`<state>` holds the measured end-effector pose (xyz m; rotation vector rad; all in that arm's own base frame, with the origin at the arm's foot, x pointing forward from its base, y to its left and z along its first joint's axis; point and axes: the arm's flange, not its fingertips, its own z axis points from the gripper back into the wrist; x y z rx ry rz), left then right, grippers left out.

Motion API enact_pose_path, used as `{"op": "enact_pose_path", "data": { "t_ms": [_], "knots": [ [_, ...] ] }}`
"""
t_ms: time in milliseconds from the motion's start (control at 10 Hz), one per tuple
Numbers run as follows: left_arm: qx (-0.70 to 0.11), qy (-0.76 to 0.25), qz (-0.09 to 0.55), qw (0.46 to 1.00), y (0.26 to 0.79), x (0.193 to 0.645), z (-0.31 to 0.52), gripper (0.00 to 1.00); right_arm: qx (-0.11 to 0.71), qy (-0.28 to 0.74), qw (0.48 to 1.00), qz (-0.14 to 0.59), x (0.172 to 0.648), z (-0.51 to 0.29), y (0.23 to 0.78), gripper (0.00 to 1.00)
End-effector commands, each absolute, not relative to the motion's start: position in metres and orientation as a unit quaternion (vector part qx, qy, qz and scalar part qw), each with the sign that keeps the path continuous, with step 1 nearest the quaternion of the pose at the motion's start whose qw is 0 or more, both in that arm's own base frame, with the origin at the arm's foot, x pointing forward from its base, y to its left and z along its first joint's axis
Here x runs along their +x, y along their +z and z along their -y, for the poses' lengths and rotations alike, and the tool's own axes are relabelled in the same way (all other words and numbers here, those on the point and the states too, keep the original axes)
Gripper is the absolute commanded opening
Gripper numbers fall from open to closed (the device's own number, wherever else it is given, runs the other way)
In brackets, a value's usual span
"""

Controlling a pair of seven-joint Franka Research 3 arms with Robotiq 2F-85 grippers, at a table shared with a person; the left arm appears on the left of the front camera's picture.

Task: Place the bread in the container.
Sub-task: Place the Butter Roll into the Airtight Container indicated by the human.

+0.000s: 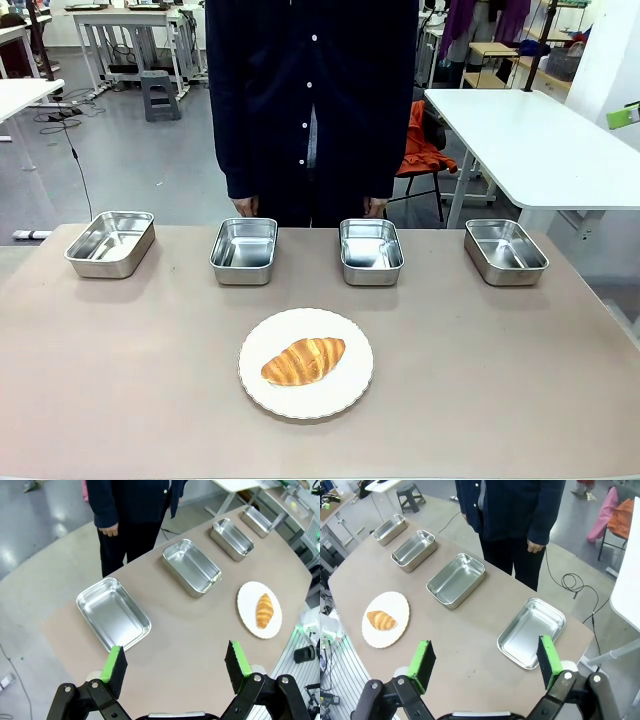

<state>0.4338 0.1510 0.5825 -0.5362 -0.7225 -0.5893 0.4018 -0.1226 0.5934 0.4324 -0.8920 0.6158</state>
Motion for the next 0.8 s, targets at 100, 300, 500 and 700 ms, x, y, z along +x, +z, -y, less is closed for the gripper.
{"op": "enact_pose_path", "data": {
  "t_ms": [100, 300, 500, 700],
  "knots": [
    [-0.258, -0.271, 0.336, 0.864, 0.5812, 0.4386, -0.1454, 1.0, 0.21, 0.301, 0.825, 0.429, 0.4045, 0.1274, 0.5975, 1.0],
    [-0.249, -0.265, 0.329, 0.871, 0.5782, 0.4396, -0.1412, 1.0, 0.215, 0.298, 0.826, 0.428, 0.4061, 0.1297, 0.5958, 1.0],
    [-0.232, -0.269, 0.314, 0.881, 0.577, 0.442, -0.1359, 1.0, 0.218, 0.296, 0.829, 0.421, 0.4084, 0.1322, 0.5943, 1.0],
    [-0.253, -0.273, 0.33, 0.867, 0.5768, 0.4409, -0.1426, 1.0, 0.213, 0.288, 0.834, 0.42, 0.4023, 0.1274, 0.594, 1.0]
  ]
}}
